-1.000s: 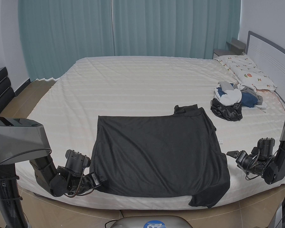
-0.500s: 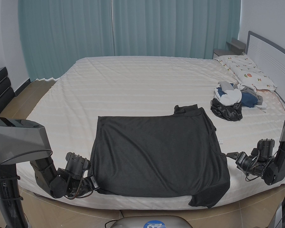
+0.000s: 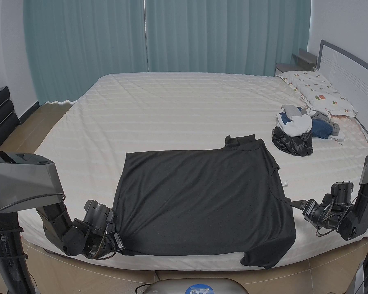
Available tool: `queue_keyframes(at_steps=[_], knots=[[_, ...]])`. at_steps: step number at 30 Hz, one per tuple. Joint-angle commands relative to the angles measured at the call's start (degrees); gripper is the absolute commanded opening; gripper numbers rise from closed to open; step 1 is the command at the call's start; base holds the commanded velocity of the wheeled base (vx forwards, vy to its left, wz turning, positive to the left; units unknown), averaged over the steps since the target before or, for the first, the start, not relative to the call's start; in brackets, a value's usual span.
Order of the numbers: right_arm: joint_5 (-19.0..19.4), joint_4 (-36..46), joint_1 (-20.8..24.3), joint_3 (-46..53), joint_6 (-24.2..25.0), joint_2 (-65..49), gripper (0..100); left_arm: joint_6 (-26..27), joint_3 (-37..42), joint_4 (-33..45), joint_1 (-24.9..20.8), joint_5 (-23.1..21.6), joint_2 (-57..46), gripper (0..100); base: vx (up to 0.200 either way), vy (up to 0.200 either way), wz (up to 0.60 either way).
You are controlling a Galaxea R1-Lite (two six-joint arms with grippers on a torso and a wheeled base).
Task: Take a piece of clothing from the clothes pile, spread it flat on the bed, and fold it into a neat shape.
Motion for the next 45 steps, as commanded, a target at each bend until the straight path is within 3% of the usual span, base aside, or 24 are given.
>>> queue_keyframes(at_steps=[1,6,7,15,20,23,29,38,39,45], knots=[[0.01,-0.1,0.09,0.07,-0.85,1.34,100,0.0,-0.3,-0.19,0.08,0.02,0.59,0,0.0,0.0,0.0],[0.01,-0.1,-0.08,-0.72,-0.58,1.52,100,0.0,-0.04,-0.1,-0.01,0.02,0.32,0,0.0,0.0,0.0],[0.1,-0.19,-0.08,-0.9,-0.14,1.52,100,0.0,0.05,-0.1,-0.01,0.02,-0.03,100,0.0,0.0,0.0],[-0.16,1.57,-0.61,-8.81,0.21,1.43,100,-0.62,-0.3,0.25,1.39,-0.42,-6.88,100,0.0,0.0,0.0],[-0.69,14.66,-0.17,-21.02,0.47,3.89,100,-0.79,-1.8,0.16,4.12,-0.86,-8.29,100,0.0,0.0,0.0],[-1.48,18.09,0.09,-26.56,0.47,7.58,100,-0.97,-2.41,-0.28,5.35,-2.18,-7.5,100,0.0,0.0,0.0],[-4.91,21.17,0.01,-37.2,0.39,15.58,100,-5.45,-3.82,0.16,6.32,-8.77,-7.5,100,0.0,0.0,0.0],[-4.91,23.71,0.36,-44.58,0.56,19.19,100,-5.54,-3.82,-0.19,6.58,-8.86,-7.15,100,0.0,0.0,0.0],[-4.91,23.71,0.36,-44.67,0.65,19.19,0,-5.54,-3.82,-0.28,6.58,-8.86,-7.15,100,0.0,0.0,0.0],[-5.0,23.71,0.62,-47.48,2.67,19.54,0,-5.54,-3.82,-0.36,6.67,-8.95,-6.8,100,0.0,0.0,0.0]])
